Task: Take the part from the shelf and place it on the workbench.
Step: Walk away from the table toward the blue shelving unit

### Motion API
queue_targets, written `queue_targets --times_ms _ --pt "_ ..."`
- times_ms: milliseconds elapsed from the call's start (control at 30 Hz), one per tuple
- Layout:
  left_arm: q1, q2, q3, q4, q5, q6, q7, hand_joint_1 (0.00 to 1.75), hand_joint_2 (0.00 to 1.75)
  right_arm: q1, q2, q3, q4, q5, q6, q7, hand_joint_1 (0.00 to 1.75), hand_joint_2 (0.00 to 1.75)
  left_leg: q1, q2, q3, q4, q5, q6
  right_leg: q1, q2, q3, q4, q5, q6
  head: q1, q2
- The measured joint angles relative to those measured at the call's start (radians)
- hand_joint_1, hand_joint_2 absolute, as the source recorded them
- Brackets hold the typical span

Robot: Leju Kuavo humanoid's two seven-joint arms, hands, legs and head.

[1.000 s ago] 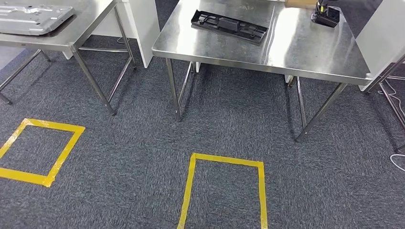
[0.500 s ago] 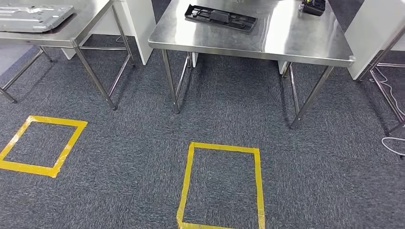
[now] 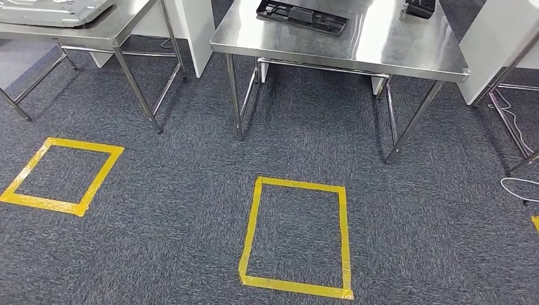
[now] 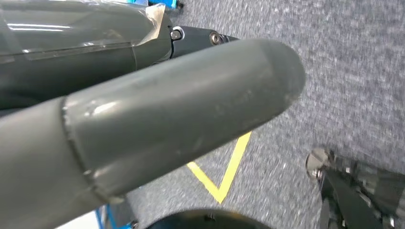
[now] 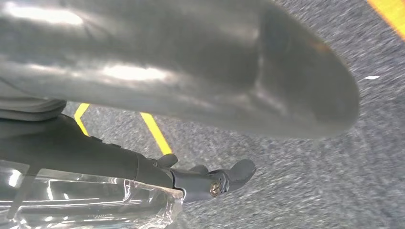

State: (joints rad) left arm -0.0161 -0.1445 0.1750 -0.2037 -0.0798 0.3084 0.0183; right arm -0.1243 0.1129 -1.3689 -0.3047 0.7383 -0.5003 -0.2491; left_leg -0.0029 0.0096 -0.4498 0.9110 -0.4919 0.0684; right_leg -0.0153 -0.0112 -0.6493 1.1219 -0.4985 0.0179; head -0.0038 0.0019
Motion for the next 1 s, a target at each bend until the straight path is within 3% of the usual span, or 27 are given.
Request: queue_targets --times_ms 67,100,133,200,267,333,400,467,533,567,600,633,700,767,833,900,933,1000 --pt "0.002 -0.002 0.001 0.0 0.001 0.0 -0.028 0.0 0.0 0.003 -0.003 0.001 0.0 0.0 0.001 0.001 0.0 0.0 -0.005 0.002 -0.023 0.005 0.016 0.002 -0.001 0.002 -0.037 0.126 -0.062 -0.002 0.002 0.0" --pt "0.003 -0.004 0.002 0.0 0.002 -0.001 -0.043 0.0 0.0 0.005 -0.005 0.002 0.0 0.0 0.002 0.001 0.0 0.0 -0.006 0.003 -0.035 0.01 0.022 0.0 -0.001 0.002 -0.029 0.144 -0.072 0.004 0.002 0.0" --pt "0.003 -0.006 0.004 0.0 0.002 -0.003 -0.056 0.0 0.0 0.006 -0.008 0.002 0.001 0.0 0.002 0.001 0.0 0.0 -0.007 0.003 -0.046 0.016 0.027 -0.002 -0.001 0.002 0.001 0.118 -0.067 0.012 0.002 0.0" --pt "0.003 -0.01 0.008 0.0 0.003 -0.015 -0.079 0.0 0.0 0.006 -0.012 0.002 0.001 -0.003 0.002 0.001 0.0 0.0 -0.007 0.004 -0.065 0.037 0.031 -0.007 -0.003 0.002 0.103 -0.026 -0.038 0.025 0.002 0.0" --pt "0.003 -0.012 0.01 0.0 0.002 -0.031 -0.093 0.0 0.0 0.004 -0.014 0.002 0.001 -0.008 0.002 0.001 0.0 0.0 -0.012 0.004 -0.08 0.061 0.03 -0.013 0.0 0.004 0.164 -0.132 -0.021 0.021 0.001 0.0" --pt "0.003 -0.013 0.012 0.0 0.002 -0.039 -0.1 0.0 0.0 0.006 -0.015 0.002 0.001 -0.012 0.001 0.0 0.0 0.0 -0.014 0.004 -0.088 0.073 0.03 -0.021 0.004 0.004 0.165 -0.146 -0.016 0.008 0.0 0.0" --pt "0.004 -0.013 0.015 0.0 0.002 -0.046 -0.103 0.0 0.0 0.007 -0.013 0.002 0.001 -0.014 -0.001 0.0 0.0 0.0 -0.011 0.001 -0.095 0.083 0.024 -0.032 -0.003 0.004 0.161 -0.147 -0.008 -0.006 0.0 0.0" --pt "0.005 -0.012 0.016 0.0 0.0 -0.054 -0.104 0.0 0.0 0.007 -0.01 0.002 0.001 -0.015 -0.002 -0.002 0.0 0.0 -0.004 -0.002 -0.122 0.146 -0.026 -0.047 -0.011 0.003 0.155 -0.148 0.001 -0.019 -0.003 0.0" --pt "0.006 -0.011 0.017 0.0 -0.002 -0.059 -0.103 0.0 0.0 0.008 -0.01 0.002 0.001 -0.015 -0.003 -0.004 0.0 0.0 0.004 -0.003 -0.177 0.278 -0.104 -0.061 -0.01 0.002 0.146 -0.148 0.007 -0.024 -0.005 0.0" --pt "0.006 -0.011 0.017 0.0 -0.002 -0.06 -0.103 0.0 0.0 0.009 -0.009 0.002 0.001 -0.015 -0.003 -0.005 0.0 0.0 0.008 -0.003 -0.201 0.336 -0.128 -0.065 -0.01 0.001 0.142 -0.147 0.01 -0.025 -0.005 0.0" --pt "0.007 -0.01 0.017 0.0 -0.003 -0.06 -0.102 0.0 0.0 0.01 -0.009 0.003 0.001 -0.014 -0.003 -0.005 0.0 0.0 0.012 -0.003 -0.21 0.365 -0.133 -0.068 -0.01 0.001 0.14 -0.146 0.013 -0.023 -0.005 0.0" --pt "0.008 -0.01 0.018 0.0 -0.003 -0.06 -0.101 0.0 0.0 0.01 -0.008 0.003 0.001 -0.013 -0.002 -0.005 0.0 0.0 0.014 -0.003 -0.197 0.35 -0.116 -0.068 -0.011 0.001 0.139 -0.146 0.015 -0.021 -0.005 0.0" --pt "0.01 -0.009 0.019 0.0 -0.003 -0.059 -0.1 0.0 0.0 0.01 -0.008 0.004 0.001 -0.012 0.001 -0.008 0.0 0.0 0.016 -0.004 -0.125 0.223 -0.046 -0.063 -0.012 0.002 0.141 -0.145 0.018 -0.017 -0.005 0.0" --pt "0.01 -0.01 0.024 0.0 -0.003 -0.056 -0.098 0.0 0.0 0.009 -0.008 0.006 0.001 -0.014 0.007 -0.013 0.0 0.0 0.013 -0.006 -0.063 0.102 -0.004 -0.055 -0.008 0.003 0.139 -0.143 0.021 -0.01 -0.005 0.0" --pt "0.01 -0.01 0.03 0.0 -0.003 -0.052 -0.097 0.0 0.0 0.007 -0.009 0.011 0.001 -0.015 0.025 -0.02 0.0 0.0 0.007 -0.007 -0.056 0.072 -0.001 -0.047 -0.004 0.002 0.131 -0.143 0.027 0.001 -0.004 0.0" --pt "0.011 -0.011 0.033 0.0 -0.003 -0.047 -0.096 0.0 0.0 0.007 -0.013 0.019 0.001 -0.015 0.043 -0.03 0.0 0.0 0.006 -0.005 -0.059 0.061 0.009 -0.031 -0.003 0.002 0.124 -0.143 0.03 0.014 -0.004 0.0" --pt "0.012 -0.012 0.034 0.0 -0.003 -0.045 -0.095 0.0 0.0 0.007 -0.015 0.022 0.001 -0.014 0.05 -0.035 0.0 0.0 0.006 -0.004 -0.059 0.052 0.017 -0.021 -0.002 0.003 0.115 -0.128 0.019 0.016 -0.003 0.0" --pt "0.012 -0.015 0.035 0.0 -0.005 -0.045 -0.095 0.0 0.0 0.008 -0.019 0.026 0.001 -0.017 0.064 -0.048 0.0 0.0 0.005 -0.003 -0.061 0.04 0.031 -0.006 -0.001 0.004 0.069 -0.033 -0.035 0.008 0.0 0.0"
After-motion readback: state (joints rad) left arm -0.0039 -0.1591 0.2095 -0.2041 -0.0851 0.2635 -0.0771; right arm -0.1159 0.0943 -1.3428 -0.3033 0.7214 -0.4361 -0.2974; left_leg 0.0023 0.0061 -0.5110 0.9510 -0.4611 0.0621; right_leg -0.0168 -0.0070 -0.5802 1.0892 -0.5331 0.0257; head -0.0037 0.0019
